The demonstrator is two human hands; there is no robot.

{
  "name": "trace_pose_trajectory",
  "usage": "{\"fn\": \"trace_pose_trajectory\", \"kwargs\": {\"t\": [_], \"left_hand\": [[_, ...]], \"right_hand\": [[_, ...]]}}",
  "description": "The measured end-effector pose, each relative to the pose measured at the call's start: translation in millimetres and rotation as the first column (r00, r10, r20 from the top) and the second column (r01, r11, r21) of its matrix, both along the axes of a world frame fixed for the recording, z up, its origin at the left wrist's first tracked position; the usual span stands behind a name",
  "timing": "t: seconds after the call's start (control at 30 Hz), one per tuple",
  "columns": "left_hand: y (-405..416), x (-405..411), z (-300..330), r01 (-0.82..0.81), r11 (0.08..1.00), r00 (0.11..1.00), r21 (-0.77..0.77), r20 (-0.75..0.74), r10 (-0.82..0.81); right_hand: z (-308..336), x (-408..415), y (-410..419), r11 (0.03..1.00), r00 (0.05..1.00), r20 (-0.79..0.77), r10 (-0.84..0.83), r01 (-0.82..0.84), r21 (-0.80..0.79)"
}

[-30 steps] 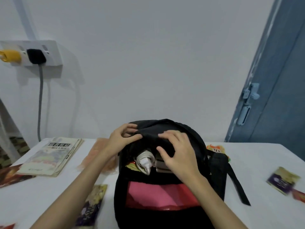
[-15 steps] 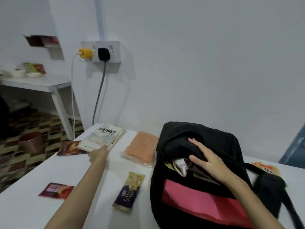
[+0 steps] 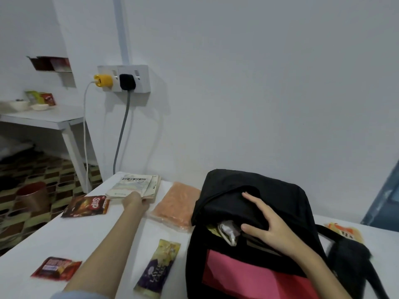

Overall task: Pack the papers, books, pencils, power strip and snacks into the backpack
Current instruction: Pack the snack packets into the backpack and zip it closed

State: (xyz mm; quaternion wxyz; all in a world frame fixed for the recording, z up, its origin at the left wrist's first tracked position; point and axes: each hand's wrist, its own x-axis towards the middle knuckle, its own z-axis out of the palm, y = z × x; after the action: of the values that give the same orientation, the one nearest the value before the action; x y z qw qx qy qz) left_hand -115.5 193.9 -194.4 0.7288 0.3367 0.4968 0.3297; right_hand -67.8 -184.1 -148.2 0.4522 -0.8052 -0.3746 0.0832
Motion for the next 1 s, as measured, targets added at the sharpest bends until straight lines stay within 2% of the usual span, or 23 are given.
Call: {"fn": "trace_pose_trajectory", "kwargs": {"t": [0.03,0.07,0.17,0.23,0.27,0.33,0.4,0.43,0.5,0.6,0.67,0.73,0.83,0.9,0.97,1.0], "left_hand": [[-2.9,1.1,2.5,-0.033,0.999,0.997,-0.015,0.074,0.034],[-11.4,-3.5,11.3,-0.019,0.999,0.993,0.044,0.117,0.013],[-33.4,-25.1,42.8,0.002,0.974,0.976,0.224,0.210,-0.050],[-45.6,-43.1,62.8,0.049,0.963,0.932,0.265,0.334,-0.139],[-50.0,-50.9,70.5,0.079,0.954,0.912,0.290,0.366,-0.187],[-62.0,-65.0,86.7,0.172,0.930,0.857,0.324,0.415,-0.304],[-78.2,-76.5,99.7,0.302,0.881,0.801,0.363,0.405,-0.442],[-87.1,-80.9,104.9,0.368,0.848,0.763,0.382,0.396,-0.510],[-103.2,-83.1,111.7,0.491,0.760,0.706,0.426,0.316,-0.634],[-127.5,-77.5,110.3,0.638,0.603,0.612,0.479,0.159,-0.775],[-142.5,-72.8,106.0,0.701,0.513,0.557,0.496,0.069,-0.828],[-159.0,-71.3,101.9,0.750,0.435,0.480,0.498,0.043,-0.876],[-176.7,-72.1,92.0,0.814,0.349,0.369,0.464,0.051,-0.928],[-183.0,-69.9,84.8,0.853,0.289,0.284,0.435,0.077,-0.956],[-185.8,-64.2,74.5,0.882,0.212,0.197,0.420,0.080,-0.977],[-187.6,-59.9,70.6,0.887,0.220,0.204,0.405,0.084,-0.975]], "right_hand": [[0.7,-3.1,2.1,0.998,1.000,0.000,0.001,-0.001,0.069],[1.0,-8.0,6.5,0.985,0.999,0.037,-0.036,0.029,0.169],[-0.3,-27.0,29.5,0.870,0.917,0.234,-0.324,0.191,0.455],[-4.5,-35.1,43.9,0.832,0.875,0.281,-0.395,0.211,0.513],[-6.8,-37.3,49.5,0.842,0.905,0.240,-0.352,0.194,0.504],[-4.1,-39.8,55.1,0.878,0.984,-0.014,-0.180,0.167,0.449],[6.2,-38.9,51.4,0.904,0.953,-0.301,-0.028,0.152,0.399],[12.2,-35.4,46.8,0.903,0.898,-0.438,0.053,0.144,0.405],[24.2,-26.0,34.2,0.861,0.723,-0.646,0.247,0.142,0.489],[39.2,-23.2,13.5,0.734,0.521,-0.725,0.452,0.245,0.633],[44.4,-24.3,1.8,0.688,0.454,-0.725,0.518,0.282,0.668],[43.2,-26.7,-14.8,0.713,0.455,-0.756,0.471,0.309,0.630],[35.5,-25.5,-38.1,0.825,0.593,-0.798,0.111,0.393,0.406],[31.7,-26.2,-48.9,0.809,0.628,-0.777,-0.046,0.480,0.340],[28.2,-28.6,-57.4,0.772,0.618,-0.785,-0.048,0.522,0.364],[26.8,-30.8,-62.9,0.746,0.613,-0.790,-0.037,0.543,0.386]]}}
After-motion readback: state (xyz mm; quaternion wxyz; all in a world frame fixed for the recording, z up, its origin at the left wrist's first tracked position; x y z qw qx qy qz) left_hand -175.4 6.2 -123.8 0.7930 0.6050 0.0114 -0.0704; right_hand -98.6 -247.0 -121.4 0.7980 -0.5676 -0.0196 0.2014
